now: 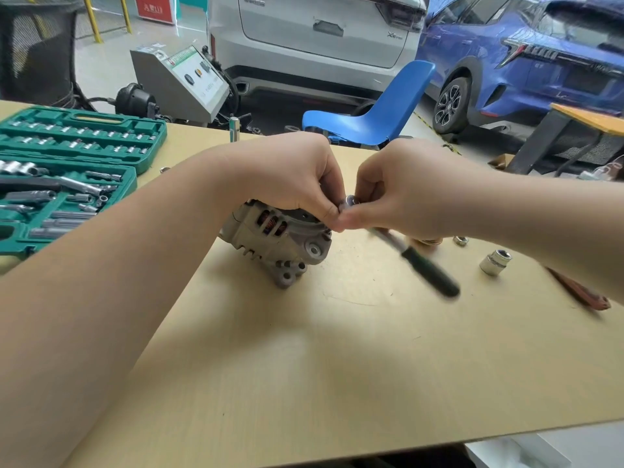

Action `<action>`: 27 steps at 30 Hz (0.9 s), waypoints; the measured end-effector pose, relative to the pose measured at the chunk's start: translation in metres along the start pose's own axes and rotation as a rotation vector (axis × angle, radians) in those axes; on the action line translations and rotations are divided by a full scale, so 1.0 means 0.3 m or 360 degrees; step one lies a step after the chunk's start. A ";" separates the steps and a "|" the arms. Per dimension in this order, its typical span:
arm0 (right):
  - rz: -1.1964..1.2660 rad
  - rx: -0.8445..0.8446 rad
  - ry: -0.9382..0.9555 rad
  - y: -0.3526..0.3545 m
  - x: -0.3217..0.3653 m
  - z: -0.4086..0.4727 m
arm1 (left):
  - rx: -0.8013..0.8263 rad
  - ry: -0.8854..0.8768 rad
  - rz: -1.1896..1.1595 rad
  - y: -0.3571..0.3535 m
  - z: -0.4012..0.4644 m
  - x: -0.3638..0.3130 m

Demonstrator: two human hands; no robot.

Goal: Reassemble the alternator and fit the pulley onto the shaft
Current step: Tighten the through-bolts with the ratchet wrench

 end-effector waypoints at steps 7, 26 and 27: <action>-0.0340 0.0003 0.0255 0.017 0.014 0.001 | -0.0026 0.0014 -0.0019 0.006 0.000 0.004; -0.0012 0.0138 -0.0175 0.010 0.039 0.007 | -0.0016 0.0030 -0.0023 -0.004 -0.002 -0.001; -0.0036 0.0144 -0.0140 0.012 0.038 0.007 | -0.0012 0.0022 -0.0031 -0.004 -0.002 -0.001</action>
Point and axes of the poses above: each hand's wrist, its own z-axis towards the middle knuckle, its own y-axis out of the back of the hand, x = y × z, the point moved 2 cm from there along z, towards the middle knuckle, and after that the axes turned 3 degrees about y, right-handed, at the moved point
